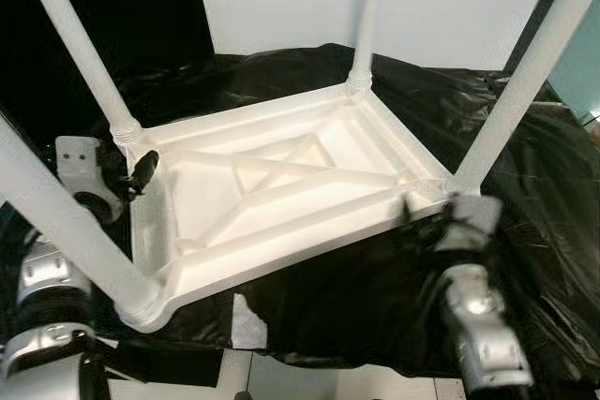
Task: Building children table
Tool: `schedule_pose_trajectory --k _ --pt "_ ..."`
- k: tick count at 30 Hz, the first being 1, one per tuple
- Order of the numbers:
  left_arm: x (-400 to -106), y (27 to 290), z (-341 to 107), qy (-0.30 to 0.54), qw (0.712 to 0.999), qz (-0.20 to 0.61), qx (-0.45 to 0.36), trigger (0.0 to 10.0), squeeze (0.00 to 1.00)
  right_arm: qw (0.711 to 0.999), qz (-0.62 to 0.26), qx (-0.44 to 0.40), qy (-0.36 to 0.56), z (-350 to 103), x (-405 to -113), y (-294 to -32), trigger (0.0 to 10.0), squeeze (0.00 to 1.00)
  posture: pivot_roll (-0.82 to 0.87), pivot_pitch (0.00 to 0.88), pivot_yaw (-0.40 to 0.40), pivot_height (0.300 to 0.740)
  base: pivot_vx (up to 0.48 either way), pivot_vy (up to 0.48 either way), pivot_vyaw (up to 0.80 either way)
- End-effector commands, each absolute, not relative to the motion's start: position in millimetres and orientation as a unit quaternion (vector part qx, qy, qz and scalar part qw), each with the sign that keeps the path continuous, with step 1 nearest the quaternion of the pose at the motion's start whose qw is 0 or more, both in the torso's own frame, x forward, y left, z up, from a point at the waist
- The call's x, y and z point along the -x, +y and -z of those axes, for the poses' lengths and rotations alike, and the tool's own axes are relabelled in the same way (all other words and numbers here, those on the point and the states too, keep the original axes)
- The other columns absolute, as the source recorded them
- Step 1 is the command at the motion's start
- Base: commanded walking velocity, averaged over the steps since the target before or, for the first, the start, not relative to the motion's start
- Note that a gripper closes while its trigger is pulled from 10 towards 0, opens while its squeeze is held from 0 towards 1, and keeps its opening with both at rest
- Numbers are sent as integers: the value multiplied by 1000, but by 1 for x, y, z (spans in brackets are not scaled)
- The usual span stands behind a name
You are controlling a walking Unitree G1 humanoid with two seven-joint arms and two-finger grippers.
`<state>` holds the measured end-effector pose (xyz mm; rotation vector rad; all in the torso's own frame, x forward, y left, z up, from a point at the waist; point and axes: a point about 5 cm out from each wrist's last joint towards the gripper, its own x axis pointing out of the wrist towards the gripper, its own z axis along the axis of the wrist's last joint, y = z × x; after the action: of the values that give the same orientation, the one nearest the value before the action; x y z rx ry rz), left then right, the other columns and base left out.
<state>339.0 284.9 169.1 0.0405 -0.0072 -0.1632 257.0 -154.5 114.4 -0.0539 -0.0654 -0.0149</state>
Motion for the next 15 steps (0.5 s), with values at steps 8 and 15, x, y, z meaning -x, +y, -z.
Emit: schedule_pose_trajectory --k 8,15 --pt "-347 274 -160 -4 995 97 -28 10000 0 999 37 19 24 -109 -241 -162 10000 0 -54 43 3 740 0 0 0" --pt "-349 274 -160 -8 995 97 -33 10000 0 994 98 24 51 -103 -230 -176 10000 0 -55 42 1 740 0 0 0"
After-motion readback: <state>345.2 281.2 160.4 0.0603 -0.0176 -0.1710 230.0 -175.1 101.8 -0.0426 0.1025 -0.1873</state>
